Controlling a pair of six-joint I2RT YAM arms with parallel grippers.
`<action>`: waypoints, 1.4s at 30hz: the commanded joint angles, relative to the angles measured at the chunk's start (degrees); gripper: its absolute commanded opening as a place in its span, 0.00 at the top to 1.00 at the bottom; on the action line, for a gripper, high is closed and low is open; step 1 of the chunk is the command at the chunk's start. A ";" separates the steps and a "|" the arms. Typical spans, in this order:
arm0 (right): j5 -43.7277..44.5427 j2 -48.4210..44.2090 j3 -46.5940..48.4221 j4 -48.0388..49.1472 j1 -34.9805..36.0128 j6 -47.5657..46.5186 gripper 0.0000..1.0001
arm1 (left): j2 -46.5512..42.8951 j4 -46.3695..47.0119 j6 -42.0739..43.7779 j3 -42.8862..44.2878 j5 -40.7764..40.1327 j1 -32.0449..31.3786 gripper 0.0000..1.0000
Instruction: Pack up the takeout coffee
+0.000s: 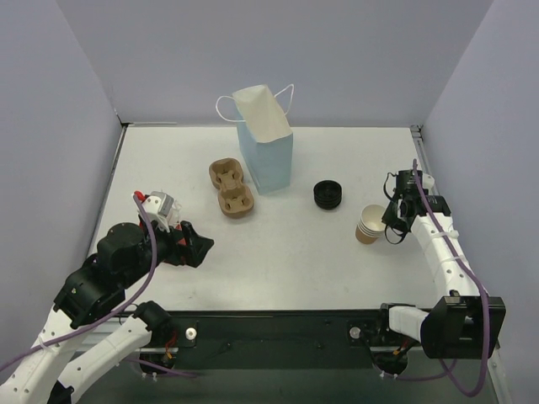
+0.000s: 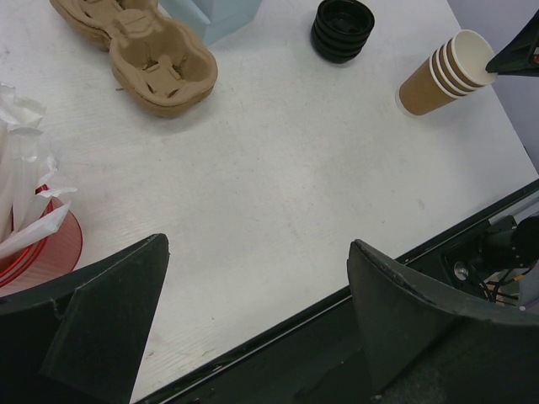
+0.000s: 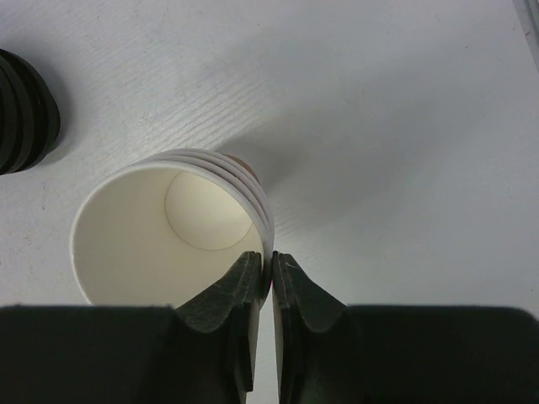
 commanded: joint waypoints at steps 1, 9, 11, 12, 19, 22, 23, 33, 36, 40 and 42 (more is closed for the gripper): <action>1.54 -0.35 -0.43 0.61 -0.41 -0.37 0.92 | 0.13 2.82 -0.21 -0.07 0.19 -0.17 0.03; 1.28 -0.97 0.45 0.70 -0.41 0.60 1.00 | -0.13 2.65 -0.39 -0.60 0.36 -0.17 0.03; 0.84 -1.23 0.80 0.52 -0.41 0.69 1.00 | -0.13 2.56 -0.39 -0.60 0.45 -0.17 0.03; 0.75 -1.32 1.24 0.61 -0.41 0.95 0.99 | -0.13 2.56 -0.39 -0.51 0.45 -0.17 0.03; 1.10 -1.58 1.95 -0.09 -0.41 1.13 0.98 | -0.22 2.12 -0.39 -0.25 0.37 -0.17 0.03; 1.10 -1.94 1.94 -0.10 -0.41 1.04 0.96 | -0.40 2.12 -0.56 -0.16 0.45 -0.17 0.03; 1.37 -2.11 1.94 -0.18 -0.41 1.04 0.92 | -0.40 2.03 -0.56 -0.16 0.45 -0.17 0.03; 0.75 -2.20 2.91 -0.97 -0.41 1.21 0.84 | -0.48 1.85 -1.62 -0.60 0.63 -0.17 0.03; 0.75 -2.11 3.00 -1.15 -0.50 1.13 0.85 | -0.48 1.77 -1.70 -0.51 0.63 -0.17 0.03; 0.93 -2.03 2.91 -1.24 -0.50 0.95 0.91 | -0.22 1.94 -1.79 -0.34 0.63 -0.17 0.03; 0.93 -2.02 2.82 -1.24 -0.68 0.95 0.95 | -0.13 1.85 -1.79 -0.34 0.63 -0.17 0.03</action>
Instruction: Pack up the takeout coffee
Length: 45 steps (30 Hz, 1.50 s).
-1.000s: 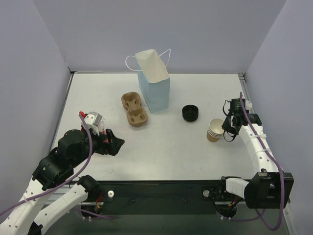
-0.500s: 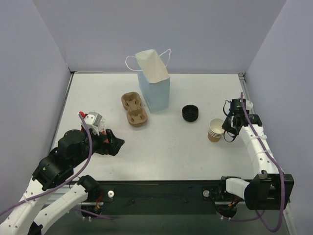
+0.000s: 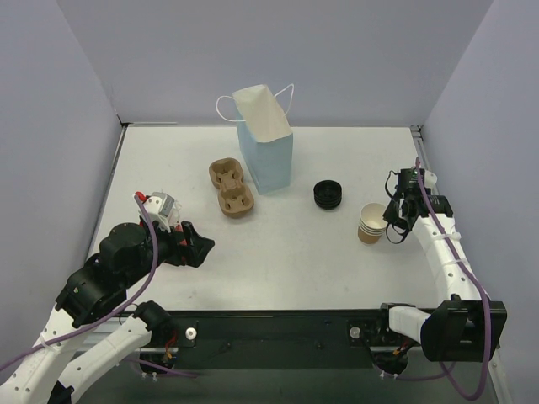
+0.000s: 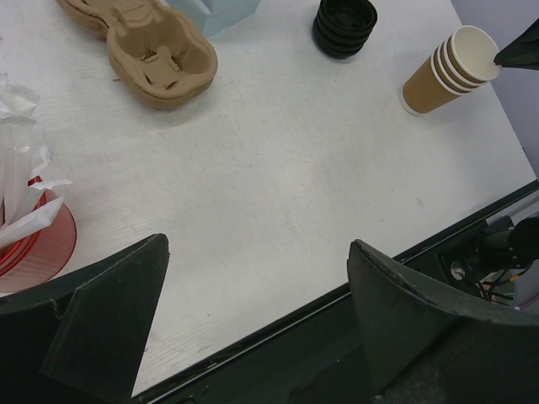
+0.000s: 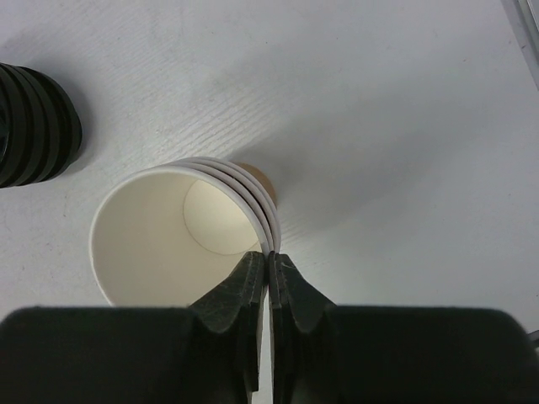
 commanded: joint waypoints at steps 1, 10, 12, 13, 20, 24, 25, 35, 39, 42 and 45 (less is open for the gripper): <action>0.75 -1.11 1.80 -1.61 -0.74 0.12 0.97 | 0.02 1.96 -0.46 0.52 0.61 -0.17 0.03; 0.49 -1.81 0.57 -1.35 -1.09 0.47 1.00 | 0.02 1.79 -0.46 0.51 0.78 -0.17 0.03; -1.08 -2.16 0.65 -0.21 -1.09 0.03 1.00 | 0.02 1.70 -0.46 0.60 0.70 -0.17 0.03; -1.79 -2.68 0.91 0.15 -1.09 -0.14 1.00 | -0.07 1.79 -0.46 0.60 0.69 -0.17 0.03; -3.64 -5.24 4.26 -0.03 -1.45 1.70 1.00 | 0.11 1.97 -0.64 0.16 0.96 -0.17 0.03; -4.08 -7.34 1.45 2.16 -1.79 2.14 1.00 | -0.07 1.61 -0.64 0.34 0.87 -0.17 0.03; -4.60 -7.87 -0.30 2.78 -2.06 2.40 1.00 | -0.15 1.53 -0.55 0.25 0.87 -0.17 0.03; -24.89 -9.54 -7.96 10.35 -6.10 10.92 1.00 | 1.68 1.35 0.51 1.04 0.78 -0.17 0.03; -26.58 -15.24 -8.49 11.22 -3.91 13.21 1.00 | 4.58 1.00 1.91 3.50 1.31 -0.08 0.03; -27.11 -14.65 -12.07 11.66 -2.94 13.22 1.00 | 7.40 2.14 2.70 4.38 2.54 -0.17 0.03; -27.55 -14.03 -14.55 12.28 -2.41 12.60 1.00 | 10.30 3.89 2.88 5.35 3.77 -0.26 0.04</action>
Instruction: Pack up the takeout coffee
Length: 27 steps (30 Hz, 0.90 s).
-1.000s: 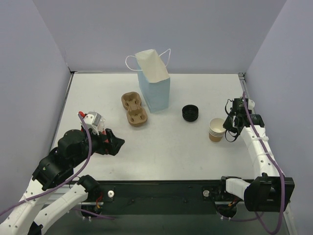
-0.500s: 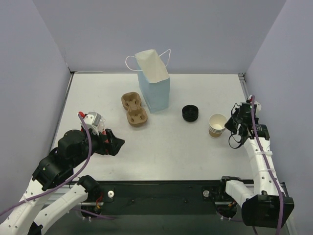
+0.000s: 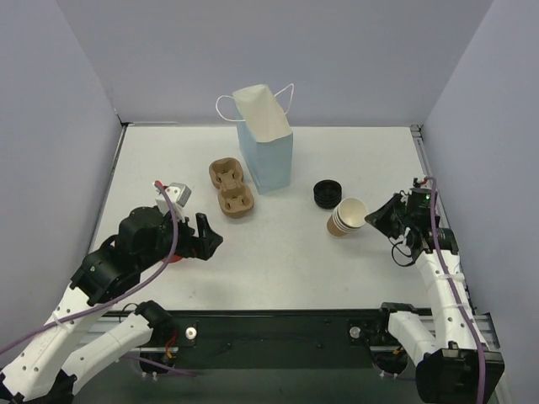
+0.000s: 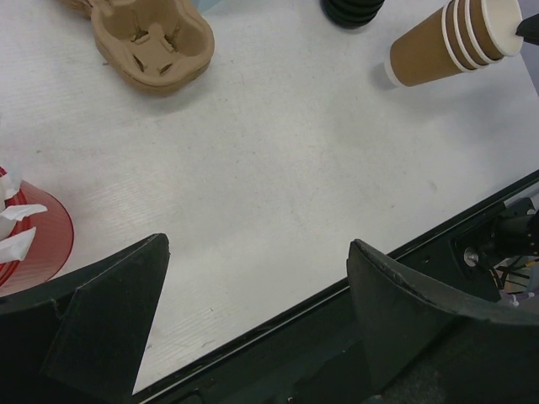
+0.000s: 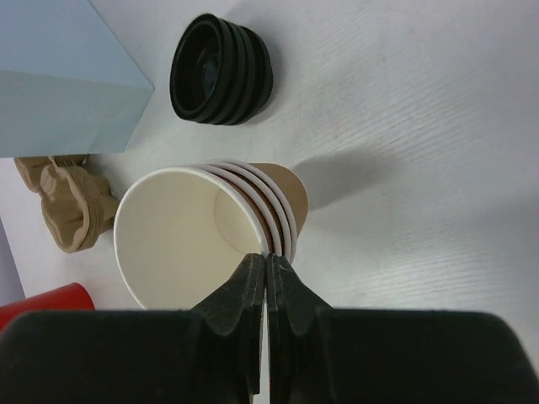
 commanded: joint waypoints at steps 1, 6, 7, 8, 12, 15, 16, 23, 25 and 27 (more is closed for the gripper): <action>-2.68 0.60 -2.88 1.28 0.69 1.17 1.00 | 3.42 4.33 1.33 3.56 2.26 -0.26 0.05; -3.11 -1.51 5.28 -2.23 0.69 2.13 1.00 | 6.14 6.27 1.77 3.74 2.26 -0.43 0.07; -4.77 -1.78 6.25 -2.23 0.78 3.27 1.00 | 6.41 6.88 1.94 3.65 2.87 -0.34 0.07; -5.22 -1.95 6.09 -1.97 0.87 3.89 1.00 | 7.11 7.15 1.94 3.65 3.83 -0.43 0.07; -4.52 -3.36 2.49 -1.53 1.31 3.28 1.00 | 8.52 8.12 1.51 3.56 4.72 -0.61 0.07; -3.47 -3.89 2.30 -1.62 1.31 1.88 1.00 | 8.34 8.82 1.24 2.86 4.81 -0.69 0.07; -2.77 -4.24 2.83 -2.14 1.31 1.61 1.00 | 8.17 8.82 1.15 2.59 4.81 -0.69 0.07; -1.79 -2.14 11.53 -5.04 1.57 -2.17 1.00 | 7.64 8.21 1.68 3.11 3.85 -0.69 0.07; -4.34 -1.43 14.08 -5.05 2.62 -2.70 1.00 | 7.73 7.24 2.38 3.91 2.88 -0.69 0.08; -2.61 -0.38 16.18 -5.39 7.70 -2.61 1.00 | 7.55 6.28 3.17 5.05 2.79 -0.69 0.07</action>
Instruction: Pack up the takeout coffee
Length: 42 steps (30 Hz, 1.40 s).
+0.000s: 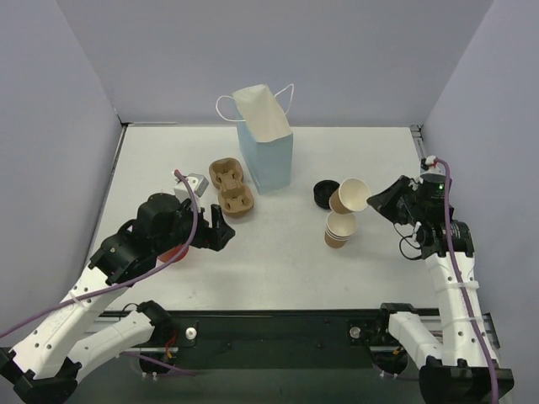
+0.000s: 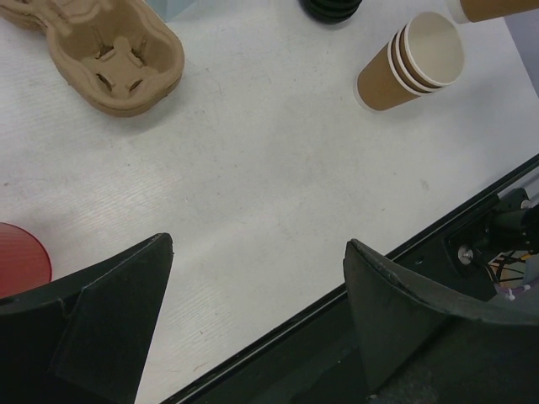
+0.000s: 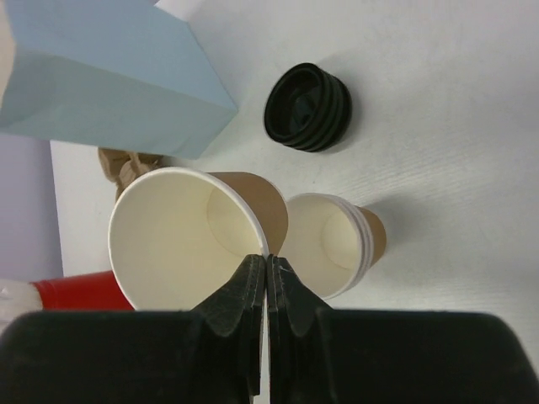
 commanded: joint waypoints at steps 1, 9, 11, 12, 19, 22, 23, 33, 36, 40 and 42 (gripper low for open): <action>0.21 1.68 5.31 -0.57 8.21 -0.89 1.00 | -1.12 0.24 2.12 4.24 -2.84 -0.28 0.07; 15.85 9.67 3.04 2.85 34.49 3.24 1.00 | -4.29 -3.80 2.48 7.41 -6.37 -0.28 0.07; 16.56 12.56 0.93 5.49 37.06 4.47 1.00 | -5.60 -4.59 2.22 7.24 -6.55 -0.28 0.07; 16.91 13.54 0.48 6.11 38.20 4.57 1.00 | -6.13 -5.38 1.95 7.15 -6.73 -0.28 0.07; 24.82 21.89 -1.98 9.36 49.27 6.32 1.00 | -9.47 -7.67 1.60 5.39 -8.48 -0.28 0.07; 26.32 23.65 -3.30 11.12 50.51 7.38 1.00 | -9.74 -8.11 1.60 5.21 -8.66 -0.28 0.07; 26.23 24.44 -3.74 11.38 51.04 7.64 1.00 | -9.83 -8.20 1.60 5.13 -8.66 -0.28 0.07; 29.57 23.48 -2.08 8.58 51.40 5.28 0.63 | -9.65 -8.29 1.95 4.95 -8.14 -0.19 0.07; 29.57 23.92 -0.76 7.61 48.69 3.69 0.63 | -9.65 -8.29 1.95 4.95 -8.13 -0.28 0.07; 30.80 27.24 1.00 7.26 44.55 1.15 0.65 | -9.74 -8.64 1.95 5.39 -8.40 -0.28 0.07; 31.94 29.10 2.06 7.26 43.31 -0.61 0.68 | -9.92 -8.99 2.04 5.48 -8.48 -0.28 0.07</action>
